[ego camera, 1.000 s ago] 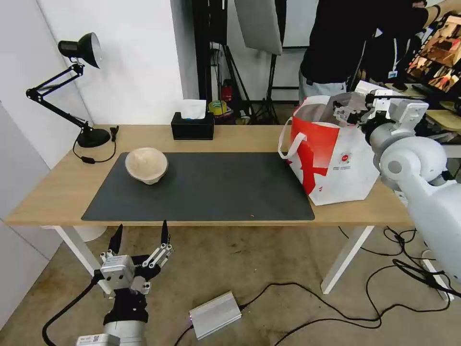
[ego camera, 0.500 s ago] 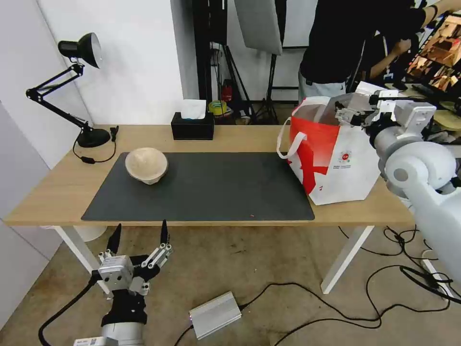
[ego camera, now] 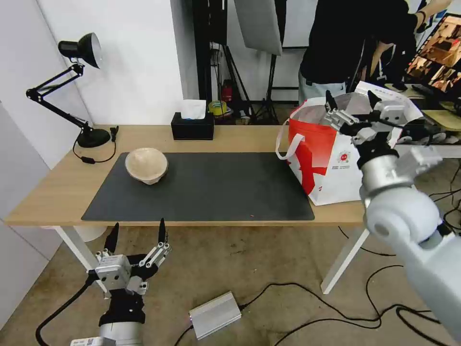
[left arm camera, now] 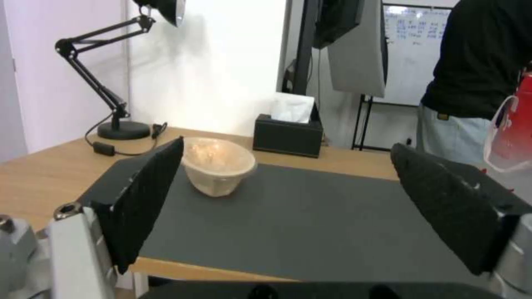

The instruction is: Pick up the trash from the table and place it into the takeout bag.

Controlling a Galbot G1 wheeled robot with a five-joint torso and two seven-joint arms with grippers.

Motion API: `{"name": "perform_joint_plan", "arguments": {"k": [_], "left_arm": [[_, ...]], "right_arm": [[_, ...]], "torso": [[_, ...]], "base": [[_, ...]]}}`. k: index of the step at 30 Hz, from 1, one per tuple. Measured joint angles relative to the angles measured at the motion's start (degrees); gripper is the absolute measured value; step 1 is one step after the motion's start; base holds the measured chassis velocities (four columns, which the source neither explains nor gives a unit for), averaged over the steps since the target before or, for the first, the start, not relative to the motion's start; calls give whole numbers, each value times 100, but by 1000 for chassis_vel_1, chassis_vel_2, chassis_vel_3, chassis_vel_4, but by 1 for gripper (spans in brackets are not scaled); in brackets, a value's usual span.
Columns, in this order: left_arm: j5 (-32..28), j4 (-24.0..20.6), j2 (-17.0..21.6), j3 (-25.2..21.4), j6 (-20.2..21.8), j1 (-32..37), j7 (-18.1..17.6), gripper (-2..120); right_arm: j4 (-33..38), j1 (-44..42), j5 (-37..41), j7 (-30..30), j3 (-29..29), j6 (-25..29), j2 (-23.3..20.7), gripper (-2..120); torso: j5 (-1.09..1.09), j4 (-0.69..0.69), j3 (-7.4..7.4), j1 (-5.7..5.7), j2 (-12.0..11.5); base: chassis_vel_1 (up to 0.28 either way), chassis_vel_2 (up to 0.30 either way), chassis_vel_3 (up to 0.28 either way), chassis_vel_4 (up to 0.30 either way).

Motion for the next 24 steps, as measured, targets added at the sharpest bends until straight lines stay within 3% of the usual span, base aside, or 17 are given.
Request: {"name": "perform_joint_plan", "arguments": {"k": [7, 24], "left_arm": [[-20, 31, 2, -3, 0, -39, -7, 100], [-31, 39, 2, -2, 0, -56, -12, 100]], "right_arm": [[439, -781, -691, 287, -211, 117, 190, 100], [679, -1657, -1764, 895, -385, 336, 340, 100]], "torso": [[0, 0, 0, 0, 0], [0, 1, 0, 0, 0]], "base": [[0, 0, 0, 0], [0, 0, 0, 0]]}}
